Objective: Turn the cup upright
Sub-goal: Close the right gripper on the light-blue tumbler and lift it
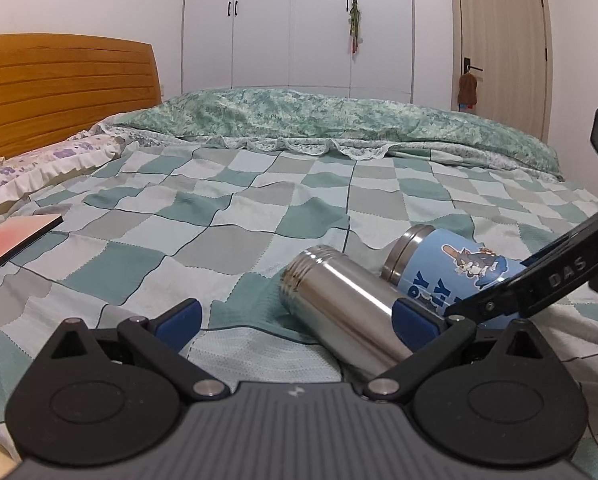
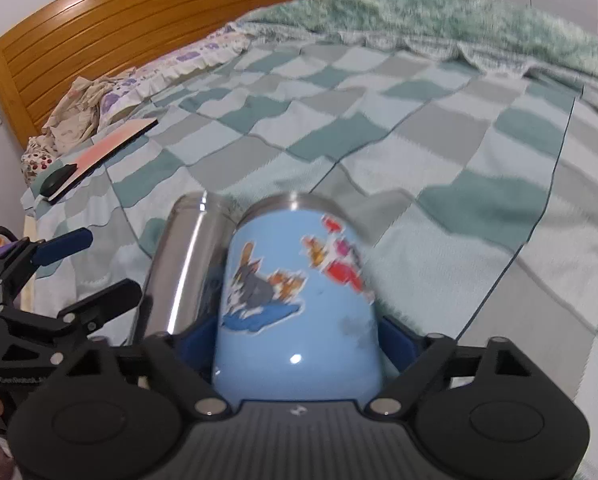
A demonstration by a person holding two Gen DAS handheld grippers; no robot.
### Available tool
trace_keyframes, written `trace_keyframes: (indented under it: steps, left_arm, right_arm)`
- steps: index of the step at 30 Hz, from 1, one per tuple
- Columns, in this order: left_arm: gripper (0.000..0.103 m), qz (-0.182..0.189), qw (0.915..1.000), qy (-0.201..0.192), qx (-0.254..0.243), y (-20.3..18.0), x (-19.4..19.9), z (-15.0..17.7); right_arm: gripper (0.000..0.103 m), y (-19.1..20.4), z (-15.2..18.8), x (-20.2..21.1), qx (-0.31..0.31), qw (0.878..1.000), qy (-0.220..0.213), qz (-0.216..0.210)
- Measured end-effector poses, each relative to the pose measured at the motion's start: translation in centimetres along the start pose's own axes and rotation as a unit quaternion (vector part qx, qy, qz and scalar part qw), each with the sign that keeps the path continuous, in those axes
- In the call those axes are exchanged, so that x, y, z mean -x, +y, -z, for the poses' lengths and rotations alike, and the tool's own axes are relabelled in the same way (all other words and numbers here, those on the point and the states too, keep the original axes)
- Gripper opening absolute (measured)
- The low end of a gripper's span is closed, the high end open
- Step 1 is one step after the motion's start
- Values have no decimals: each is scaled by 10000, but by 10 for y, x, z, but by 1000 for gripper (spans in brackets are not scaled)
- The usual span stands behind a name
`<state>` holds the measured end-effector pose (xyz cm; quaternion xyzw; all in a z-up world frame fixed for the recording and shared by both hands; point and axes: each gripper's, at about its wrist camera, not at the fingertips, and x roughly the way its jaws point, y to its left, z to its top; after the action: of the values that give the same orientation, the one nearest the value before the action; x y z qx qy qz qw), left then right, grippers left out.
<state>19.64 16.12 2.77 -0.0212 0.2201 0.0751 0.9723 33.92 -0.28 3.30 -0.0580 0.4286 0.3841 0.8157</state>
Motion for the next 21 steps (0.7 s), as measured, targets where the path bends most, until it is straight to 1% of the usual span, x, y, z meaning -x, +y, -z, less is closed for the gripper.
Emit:
trace_keyframes:
  steps: [6, 9, 13, 17, 21]
  left_arm:
    - [103, 22, 9999, -61, 120, 5, 8, -1]
    - [103, 38, 9998, -111, 162, 7, 17, -2]
    - [103, 50, 9996, -175, 206, 9, 30, -4]
    - [103, 90, 9993, -272, 224, 8, 49, -7]
    - [103, 199, 9990, -350, 217, 3, 69, -10]
  right_arm:
    - [83, -9, 3, 5, -580, 9980, -208, -121]
    - [83, -9, 8, 11, -824, 9956, -433, -82]
    - [83, -8, 14, 26, -1168, 9902, -753, -130]
    - [83, 0, 22, 50, -1427, 9831, -1138, -131]
    - [83, 11, 40, 90, -1702, 9721, -1612, -5]
